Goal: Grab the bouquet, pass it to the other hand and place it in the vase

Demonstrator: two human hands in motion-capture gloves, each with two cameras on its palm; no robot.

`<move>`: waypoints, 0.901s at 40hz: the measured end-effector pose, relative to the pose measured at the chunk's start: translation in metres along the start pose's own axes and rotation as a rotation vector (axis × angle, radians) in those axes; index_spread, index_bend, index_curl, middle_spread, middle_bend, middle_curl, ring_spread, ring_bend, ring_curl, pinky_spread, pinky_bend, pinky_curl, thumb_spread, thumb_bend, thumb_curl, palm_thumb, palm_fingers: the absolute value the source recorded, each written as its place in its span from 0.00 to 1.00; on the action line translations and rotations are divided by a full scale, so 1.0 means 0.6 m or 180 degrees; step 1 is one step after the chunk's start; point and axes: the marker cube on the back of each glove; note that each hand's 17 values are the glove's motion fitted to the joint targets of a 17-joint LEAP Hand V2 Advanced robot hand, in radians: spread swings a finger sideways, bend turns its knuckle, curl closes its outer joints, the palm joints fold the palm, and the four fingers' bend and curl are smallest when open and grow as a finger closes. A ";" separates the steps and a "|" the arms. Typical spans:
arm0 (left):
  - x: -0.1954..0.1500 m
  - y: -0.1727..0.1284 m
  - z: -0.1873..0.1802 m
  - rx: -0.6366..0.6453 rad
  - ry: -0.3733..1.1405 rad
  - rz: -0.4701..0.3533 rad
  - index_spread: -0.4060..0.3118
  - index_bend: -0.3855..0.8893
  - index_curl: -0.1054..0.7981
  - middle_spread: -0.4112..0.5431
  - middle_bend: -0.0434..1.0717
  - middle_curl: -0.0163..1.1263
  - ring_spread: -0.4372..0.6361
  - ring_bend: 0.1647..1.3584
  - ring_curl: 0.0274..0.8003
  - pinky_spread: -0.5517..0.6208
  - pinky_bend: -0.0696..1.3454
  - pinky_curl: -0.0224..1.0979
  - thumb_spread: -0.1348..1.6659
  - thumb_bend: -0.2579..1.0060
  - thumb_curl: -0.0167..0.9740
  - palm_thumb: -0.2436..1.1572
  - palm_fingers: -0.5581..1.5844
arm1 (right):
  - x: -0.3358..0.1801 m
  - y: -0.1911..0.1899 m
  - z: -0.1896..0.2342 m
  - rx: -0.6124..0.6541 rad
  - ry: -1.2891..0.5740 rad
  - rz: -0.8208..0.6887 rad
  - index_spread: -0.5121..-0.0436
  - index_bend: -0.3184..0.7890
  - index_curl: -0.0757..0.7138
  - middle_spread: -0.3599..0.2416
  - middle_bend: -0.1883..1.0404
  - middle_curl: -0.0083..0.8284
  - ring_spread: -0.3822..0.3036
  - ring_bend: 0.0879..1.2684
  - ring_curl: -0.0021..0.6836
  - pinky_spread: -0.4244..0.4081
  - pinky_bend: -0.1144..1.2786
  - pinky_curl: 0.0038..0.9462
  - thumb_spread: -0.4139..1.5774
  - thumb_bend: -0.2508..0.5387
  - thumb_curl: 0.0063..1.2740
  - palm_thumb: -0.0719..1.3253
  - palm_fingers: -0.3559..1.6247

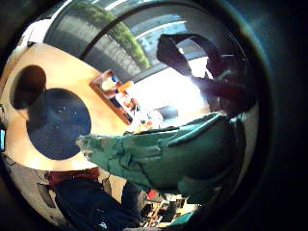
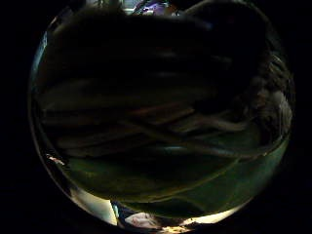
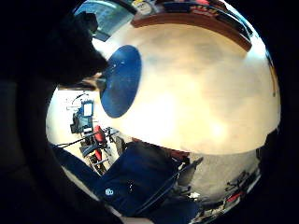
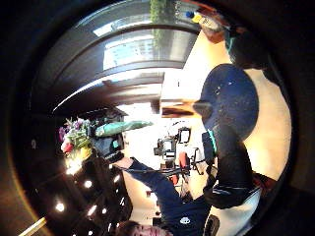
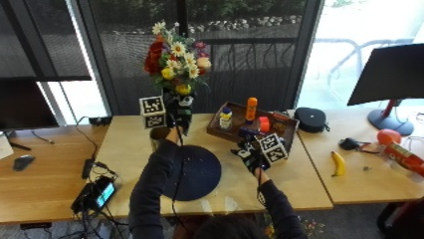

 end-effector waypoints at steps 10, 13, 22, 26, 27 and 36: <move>0.034 -0.059 -0.057 0.0612 -0.0242 0.0222 0.25 0.47 0.68 0.17 0.47 0.48 0.12 0.20 0.50 0.26 0.19 0.39 0.26 0.18 0.72 0.88 0.80 | 0.024 -0.005 -0.039 0.0110 0.0127 0.0207 0.45 0.44 0.64 0.34 0.29 0.51 0.34 0.20 0.61 0.66 0.21 0.38 0.72 0.29 0.32 0.68 0.54; 0.032 -0.073 -0.069 0.0719 -0.0233 0.0218 0.25 0.46 0.68 0.17 0.47 0.48 0.12 0.19 0.51 0.26 0.19 0.39 0.26 0.18 0.73 0.88 0.80 | 0.034 -0.011 -0.043 0.0175 0.0182 0.0220 0.45 0.45 0.63 0.35 0.28 0.50 0.34 0.20 0.60 0.66 0.21 0.37 0.72 0.29 0.32 0.68 0.54; -0.022 -0.135 -0.122 0.0936 -0.0253 0.0150 0.25 0.45 0.70 0.16 0.45 0.48 0.12 0.19 0.53 0.25 0.19 0.40 0.26 0.18 0.75 0.88 0.81 | 0.036 0.004 -0.053 0.0342 0.0511 0.0318 0.47 0.45 0.63 0.38 0.30 0.48 0.36 0.20 0.59 0.67 0.20 0.34 0.73 0.29 0.33 0.68 0.55; -0.054 -0.151 -0.140 0.0986 -0.0145 0.0027 0.24 0.45 0.71 0.16 0.46 0.49 0.12 0.19 0.53 0.25 0.19 0.41 0.26 0.18 0.76 0.87 0.81 | 0.050 -0.001 -0.052 0.0359 0.0494 0.0357 0.48 0.45 0.63 0.39 0.30 0.48 0.36 0.21 0.59 0.67 0.19 0.33 0.73 0.29 0.33 0.68 0.55; -0.063 -0.154 -0.144 0.0991 -0.0106 -0.0022 0.24 0.45 0.71 0.16 0.46 0.49 0.12 0.19 0.53 0.25 0.20 0.41 0.26 0.18 0.76 0.87 0.81 | 0.059 -0.008 -0.050 0.0355 0.0467 0.0362 0.48 0.45 0.63 0.39 0.30 0.48 0.36 0.21 0.59 0.67 0.20 0.33 0.73 0.29 0.33 0.68 0.55; -0.193 -0.126 -0.190 0.0097 -0.0537 -0.0478 0.24 0.39 0.70 0.14 0.48 0.50 0.11 0.22 0.55 0.24 0.20 0.42 0.38 0.11 0.70 0.73 0.81 | 0.111 -0.050 -0.040 0.0364 0.0344 0.0382 0.51 0.46 0.63 0.38 0.31 0.48 0.36 0.21 0.58 0.66 0.18 0.30 0.74 0.29 0.33 0.68 0.57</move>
